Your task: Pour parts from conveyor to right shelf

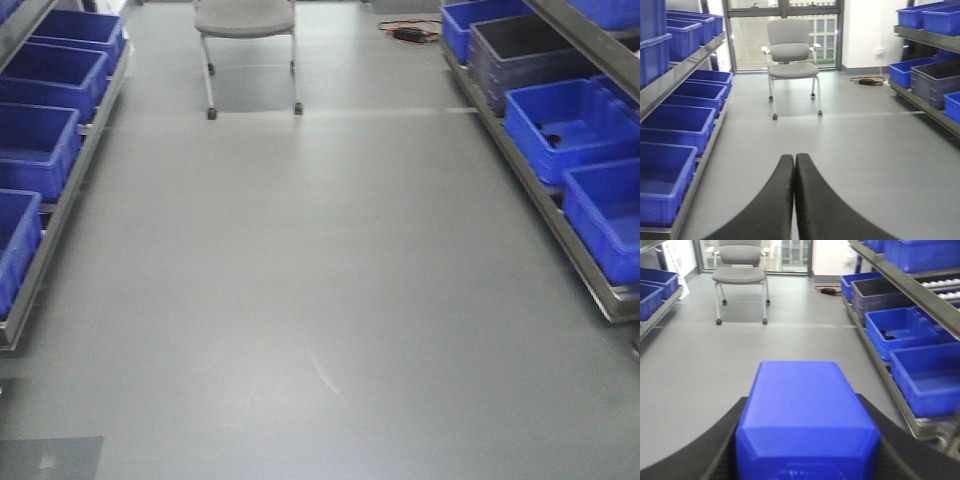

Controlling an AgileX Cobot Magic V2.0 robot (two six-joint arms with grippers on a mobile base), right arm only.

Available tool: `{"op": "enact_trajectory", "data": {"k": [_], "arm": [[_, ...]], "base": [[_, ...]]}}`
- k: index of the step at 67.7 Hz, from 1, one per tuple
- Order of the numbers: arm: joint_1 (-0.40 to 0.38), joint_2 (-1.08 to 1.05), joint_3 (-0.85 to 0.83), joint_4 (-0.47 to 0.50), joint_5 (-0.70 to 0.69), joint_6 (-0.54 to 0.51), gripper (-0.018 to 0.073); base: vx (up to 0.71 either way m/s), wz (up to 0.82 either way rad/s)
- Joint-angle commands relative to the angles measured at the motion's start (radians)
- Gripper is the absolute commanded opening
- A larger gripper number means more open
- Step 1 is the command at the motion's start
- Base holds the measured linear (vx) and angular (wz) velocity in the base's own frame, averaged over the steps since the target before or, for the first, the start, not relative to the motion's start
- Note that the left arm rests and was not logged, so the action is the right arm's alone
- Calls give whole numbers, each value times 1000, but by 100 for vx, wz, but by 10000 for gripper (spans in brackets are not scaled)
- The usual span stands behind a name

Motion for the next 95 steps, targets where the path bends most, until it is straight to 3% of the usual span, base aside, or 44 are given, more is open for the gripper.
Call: {"op": "enact_trajectory", "data": {"k": [1,95], "arm": [[-5,18,-25,-6,-79,0,-6],[-4,18,-25,-6,-79,0,-6]], "base": [[31,28],[15,70]]}}
